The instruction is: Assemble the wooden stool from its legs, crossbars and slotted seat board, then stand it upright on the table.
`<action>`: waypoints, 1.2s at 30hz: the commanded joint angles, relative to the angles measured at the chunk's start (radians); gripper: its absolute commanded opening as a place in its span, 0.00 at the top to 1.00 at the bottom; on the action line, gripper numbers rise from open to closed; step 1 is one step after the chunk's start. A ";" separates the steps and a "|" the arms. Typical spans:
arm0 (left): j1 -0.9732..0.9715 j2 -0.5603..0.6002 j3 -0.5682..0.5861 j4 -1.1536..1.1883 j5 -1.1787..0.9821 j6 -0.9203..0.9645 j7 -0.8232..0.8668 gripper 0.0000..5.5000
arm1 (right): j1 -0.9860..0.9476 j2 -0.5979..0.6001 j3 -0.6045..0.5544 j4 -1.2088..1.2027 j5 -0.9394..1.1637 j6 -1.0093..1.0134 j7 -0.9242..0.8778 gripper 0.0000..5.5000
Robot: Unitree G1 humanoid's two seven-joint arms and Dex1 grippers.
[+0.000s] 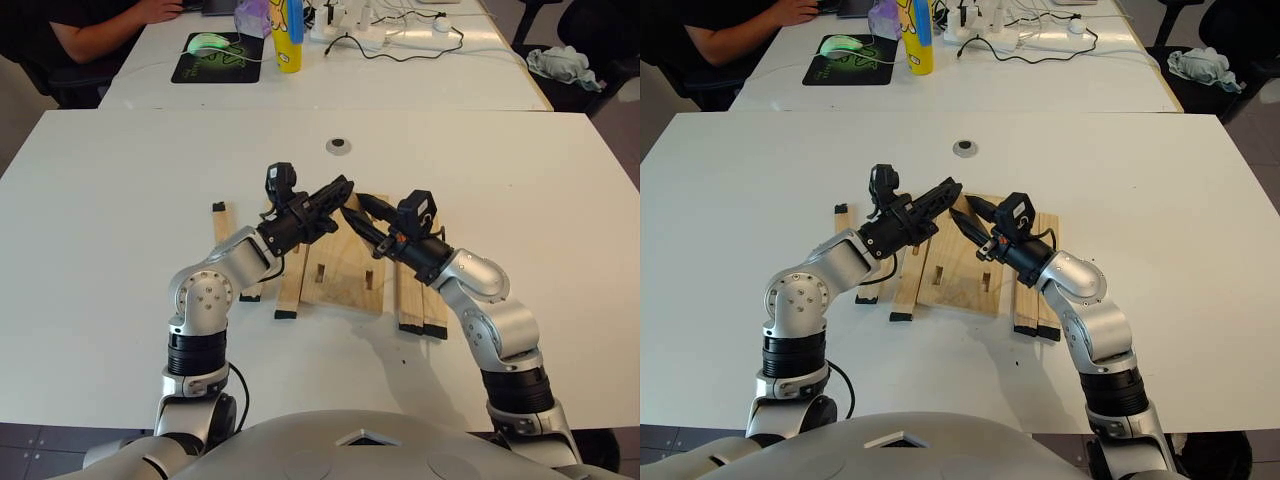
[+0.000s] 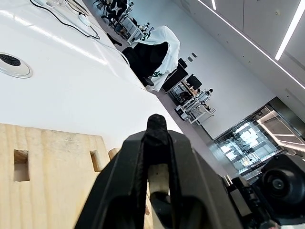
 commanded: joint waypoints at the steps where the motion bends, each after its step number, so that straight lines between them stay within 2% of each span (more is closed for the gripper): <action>1: 0.007 0.019 0.019 -0.006 0.034 -0.030 -0.007 0.92 | -0.007 -0.015 0.007 -0.001 -0.018 -0.005 0.008 0.60; 6: 0.026 0.032 0.038 -0.035 0.064 -0.066 0.002 0.92 | 0.026 -0.035 -0.018 0.029 -0.052 -0.029 -0.009 0.58; 11: 0.172 0.020 0.106 -0.154 0.096 -0.151 0.060 0.92 | 0.045 -0.021 -0.109 0.089 -0.036 -0.016 -0.063 0.58; 17: 0.301 -0.003 0.132 -0.204 0.135 -0.209 0.116 0.92 | 0.036 0.009 -0.167 0.129 -0.030 0.009 -0.132 0.58; 25: 0.303 -0.038 0.124 -0.165 0.162 -0.253 0.139 0.92 | 0.019 0.028 -0.164 0.134 -0.032 0.038 -0.148 0.58; 36: 0.338 -0.031 0.133 -0.164 0.179 -0.244 0.147 0.92 | 0.012 0.027 -0.151 0.148 -0.043 0.044 -0.145 0.58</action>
